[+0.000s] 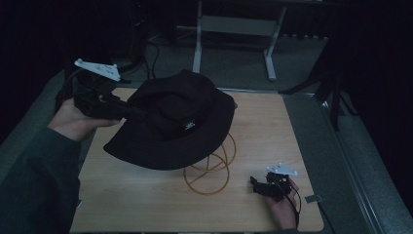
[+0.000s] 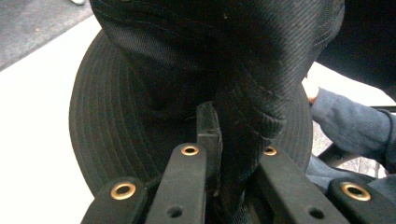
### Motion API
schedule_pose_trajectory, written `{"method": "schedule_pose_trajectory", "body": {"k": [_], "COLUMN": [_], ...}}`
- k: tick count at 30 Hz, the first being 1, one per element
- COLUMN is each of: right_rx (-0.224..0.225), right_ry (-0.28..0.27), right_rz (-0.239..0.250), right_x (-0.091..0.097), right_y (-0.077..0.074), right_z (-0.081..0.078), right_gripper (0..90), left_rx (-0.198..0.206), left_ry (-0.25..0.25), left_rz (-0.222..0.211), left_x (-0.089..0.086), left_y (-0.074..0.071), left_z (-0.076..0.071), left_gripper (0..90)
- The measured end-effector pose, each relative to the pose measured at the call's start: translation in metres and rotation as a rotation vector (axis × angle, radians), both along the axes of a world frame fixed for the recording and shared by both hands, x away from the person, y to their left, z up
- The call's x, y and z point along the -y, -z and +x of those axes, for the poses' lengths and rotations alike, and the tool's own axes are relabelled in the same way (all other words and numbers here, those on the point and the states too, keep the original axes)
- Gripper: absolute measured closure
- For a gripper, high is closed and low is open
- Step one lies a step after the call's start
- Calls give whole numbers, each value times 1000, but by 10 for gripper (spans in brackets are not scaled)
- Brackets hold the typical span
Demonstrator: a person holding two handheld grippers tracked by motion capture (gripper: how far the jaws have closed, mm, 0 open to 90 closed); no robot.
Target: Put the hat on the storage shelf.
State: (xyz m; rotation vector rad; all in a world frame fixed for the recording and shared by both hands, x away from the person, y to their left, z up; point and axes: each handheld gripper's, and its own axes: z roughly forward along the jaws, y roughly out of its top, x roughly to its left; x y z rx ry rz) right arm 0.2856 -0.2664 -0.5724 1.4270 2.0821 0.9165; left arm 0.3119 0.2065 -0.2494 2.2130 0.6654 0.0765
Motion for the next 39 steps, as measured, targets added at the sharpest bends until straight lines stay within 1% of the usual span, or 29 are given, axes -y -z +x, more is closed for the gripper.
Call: {"method": "schedule_pose_trajectory", "body": {"k": [4,7,10,11,14,16,18,20,22,25,28,30,32,33,35,36,37,38,39], "right_rx": [-2,-3,-3,-3,-3,-3,-3,-1,-1,-1,-1,0,0,-1,-1,-1,-1,-1,-1], "right_ry": [-1,-1,-1,-1,-1,1,1,2,2,2,2,2,2,2,2,2,2,2,2], "right_rz": [-1,-1,0,0,-1,1,1,3,2,2,2,2,2,2,2,2,2,2,2], "right_x": [0,0,0,0,0,0,0,0,0,0,0,0,0,0,0,0,0,0,0], "right_y": [0,0,0,0,0,0,0,0,0,0,0,0,0,0,0,0,0,0,0], "right_z": [0,0,0,0,0,0,0,0,0,0,0,0,0,0,0,0,0,0,0], "right_gripper": [146,146,146,146,146,146,146,146,146,146,146,146,146,146,146,146,146,146,146], "left_rx": [2,-4,-8,-5,-18,-14,-10,-3,-14,-13,-27,-43,-57,-73,-100,-111,-122,-123,-96], "left_ry": [16,33,43,41,60,64,65,50,52,41,33,33,35,37,39,31,25,18,3], "left_rz": [32,43,61,77,85,107,127,146,161,200,230,226,208,184,150,141,129,114,94], "left_x": [17,29,42,48,60,69,77,83,87,94,99,99,98,96,92,90,88,85,82], "left_y": [2,5,10,12,18,23,28,33,39,48,60,67,71,72,72,71,70,69,66], "left_z": [1,3,5,6,9,11,13,15,18,20,24,25,27,28,30,31,32,32,30], "left_gripper": [881,880,879,878,878,876,867,849,833,811,793,776,751,715,612,553,514,487,448]}}
